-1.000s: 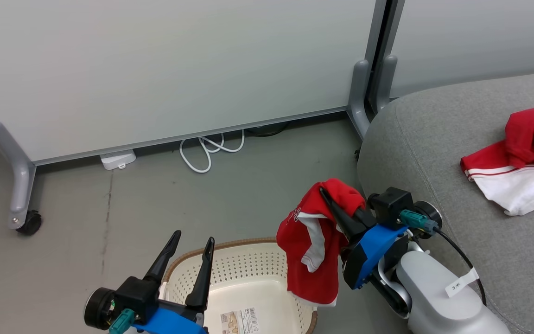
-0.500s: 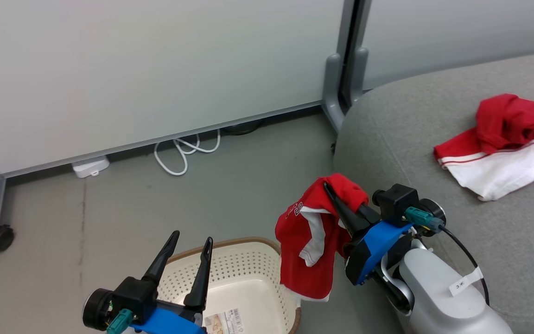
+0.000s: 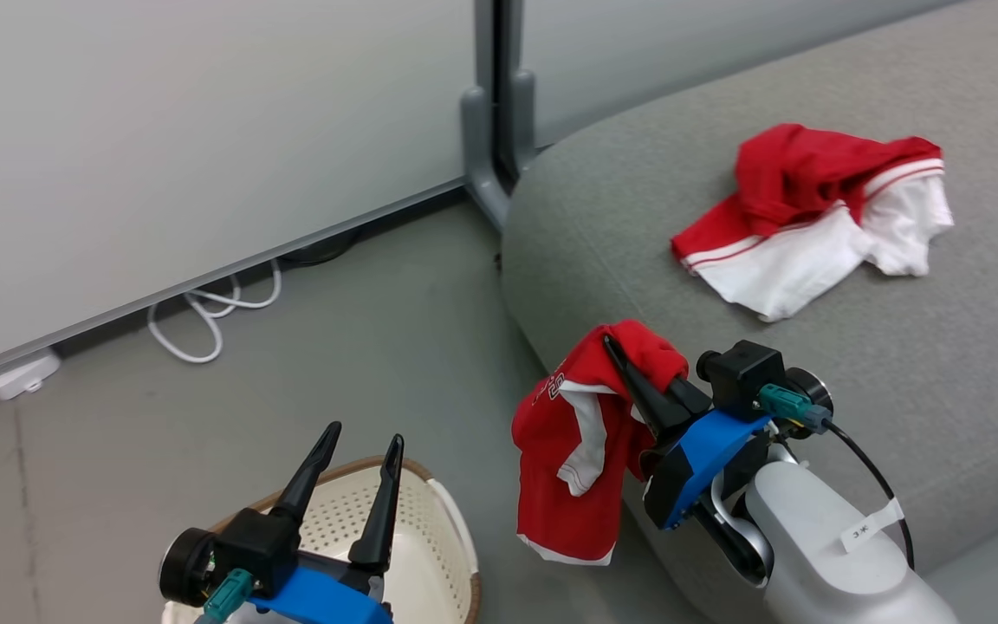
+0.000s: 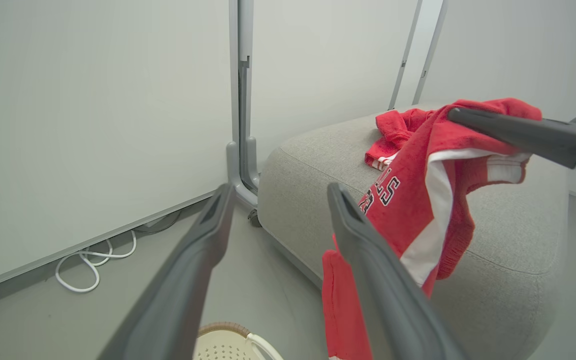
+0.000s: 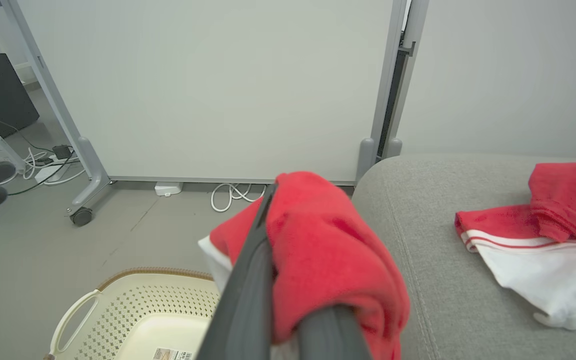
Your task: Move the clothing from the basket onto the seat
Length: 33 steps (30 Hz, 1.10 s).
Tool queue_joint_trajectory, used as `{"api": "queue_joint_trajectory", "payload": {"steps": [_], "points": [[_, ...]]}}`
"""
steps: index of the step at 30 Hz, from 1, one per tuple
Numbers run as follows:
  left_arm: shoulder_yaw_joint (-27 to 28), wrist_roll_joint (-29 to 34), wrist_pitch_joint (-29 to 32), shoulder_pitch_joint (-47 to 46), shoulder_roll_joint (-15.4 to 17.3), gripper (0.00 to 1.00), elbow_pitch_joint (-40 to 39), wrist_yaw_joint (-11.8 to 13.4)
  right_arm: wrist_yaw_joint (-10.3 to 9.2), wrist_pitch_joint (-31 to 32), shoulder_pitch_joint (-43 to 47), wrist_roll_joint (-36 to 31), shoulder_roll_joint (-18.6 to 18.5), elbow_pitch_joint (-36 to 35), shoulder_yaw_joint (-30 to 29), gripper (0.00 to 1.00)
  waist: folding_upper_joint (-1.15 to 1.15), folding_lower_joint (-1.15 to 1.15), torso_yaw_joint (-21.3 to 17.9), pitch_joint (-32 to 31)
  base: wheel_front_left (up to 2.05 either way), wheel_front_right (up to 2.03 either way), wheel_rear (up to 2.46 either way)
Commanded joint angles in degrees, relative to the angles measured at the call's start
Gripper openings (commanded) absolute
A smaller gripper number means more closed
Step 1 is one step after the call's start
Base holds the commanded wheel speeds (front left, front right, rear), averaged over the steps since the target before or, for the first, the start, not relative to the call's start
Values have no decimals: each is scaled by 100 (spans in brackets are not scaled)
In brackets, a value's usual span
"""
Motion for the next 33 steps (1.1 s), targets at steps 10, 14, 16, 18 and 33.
{"api": "queue_joint_trajectory", "payload": {"steps": [10, 14, 16, 18, 33], "points": [[-64, -15, -27, -145, 86, 100, 33, -4, 1, -19, 102, -20, 37, -88, -78, 0, 0, 0, -957, 149, 0, 0, 0], [-73, -28, -27, -153, 114, 100, 40, -4, 1, -20, 125, -24, 63, -114, -75, 0, 0, 0, -1211, 165, 0, 0, 0], [-90, -36, -27, -166, 128, 100, 46, -4, 1, -20, 131, -19, 66, -115, -72, 0, 0, 0, -1320, 172, 0, 0, 0], [-140, -44, -27, -186, 134, 100, 56, -4, 1, -20, 138, -5, 58, -118, -89, 0, 0, 0, -1395, 182, 0, 0, 0], [-420, -104, -27, -405, 202, 100, 145, -4, 1, -19, 321, -191, 116, -264, -429, 0, 0, 0, -1448, 292, 0, 0, 0]]}}
